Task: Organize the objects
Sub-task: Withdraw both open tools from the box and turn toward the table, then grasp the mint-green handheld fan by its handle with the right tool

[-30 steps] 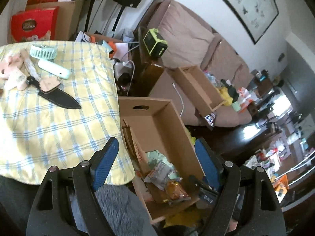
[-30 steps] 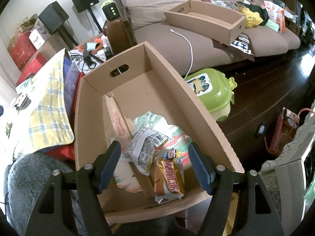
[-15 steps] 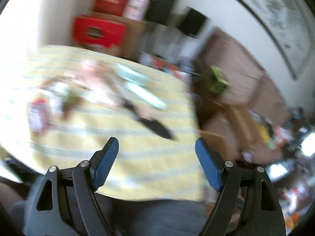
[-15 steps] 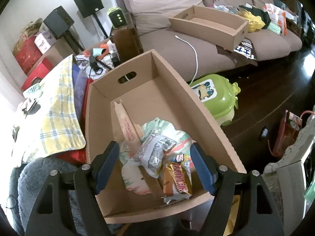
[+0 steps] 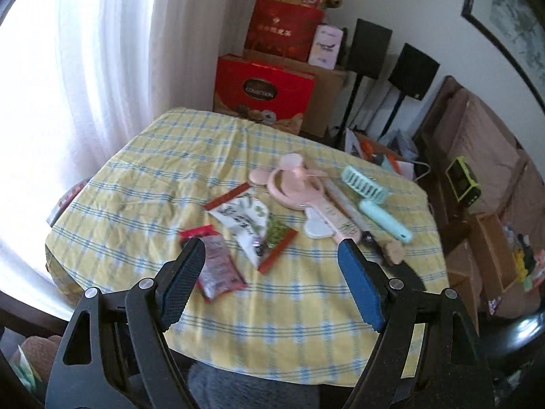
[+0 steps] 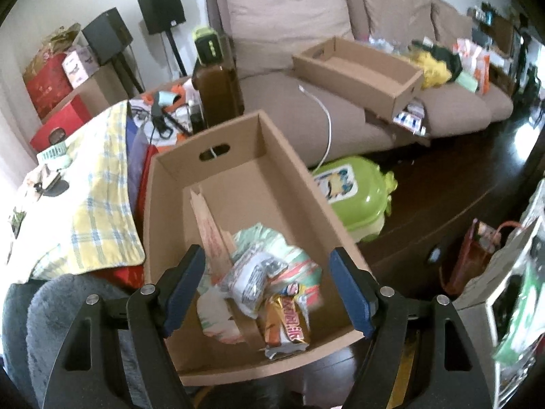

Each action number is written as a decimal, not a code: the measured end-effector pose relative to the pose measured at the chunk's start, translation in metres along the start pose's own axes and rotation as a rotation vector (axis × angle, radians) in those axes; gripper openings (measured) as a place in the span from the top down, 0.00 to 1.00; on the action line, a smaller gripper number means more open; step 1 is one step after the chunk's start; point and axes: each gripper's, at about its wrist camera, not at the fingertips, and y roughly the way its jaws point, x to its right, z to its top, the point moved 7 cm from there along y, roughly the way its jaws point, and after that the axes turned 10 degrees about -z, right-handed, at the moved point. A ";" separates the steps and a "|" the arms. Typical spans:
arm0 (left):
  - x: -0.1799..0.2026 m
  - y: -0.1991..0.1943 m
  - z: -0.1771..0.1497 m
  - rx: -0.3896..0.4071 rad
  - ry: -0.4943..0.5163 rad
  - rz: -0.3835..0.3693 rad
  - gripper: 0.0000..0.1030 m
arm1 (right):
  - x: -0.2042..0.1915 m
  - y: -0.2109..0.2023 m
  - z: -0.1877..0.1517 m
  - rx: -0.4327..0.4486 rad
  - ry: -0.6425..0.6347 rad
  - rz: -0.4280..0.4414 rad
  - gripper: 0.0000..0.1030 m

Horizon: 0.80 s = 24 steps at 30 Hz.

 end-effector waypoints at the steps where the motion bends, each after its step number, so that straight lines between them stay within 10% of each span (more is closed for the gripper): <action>1: -0.003 -0.002 -0.001 -0.001 -0.003 0.001 0.24 | -0.003 -0.006 0.002 0.018 -0.024 -0.025 0.24; 13: -0.045 0.009 -0.011 -0.005 -0.076 -0.018 0.24 | -0.165 -0.060 0.036 0.102 -0.338 0.147 0.23; 24: -0.053 0.018 -0.014 0.004 -0.043 -0.011 0.24 | -0.324 -0.010 0.081 0.072 -0.684 0.270 0.23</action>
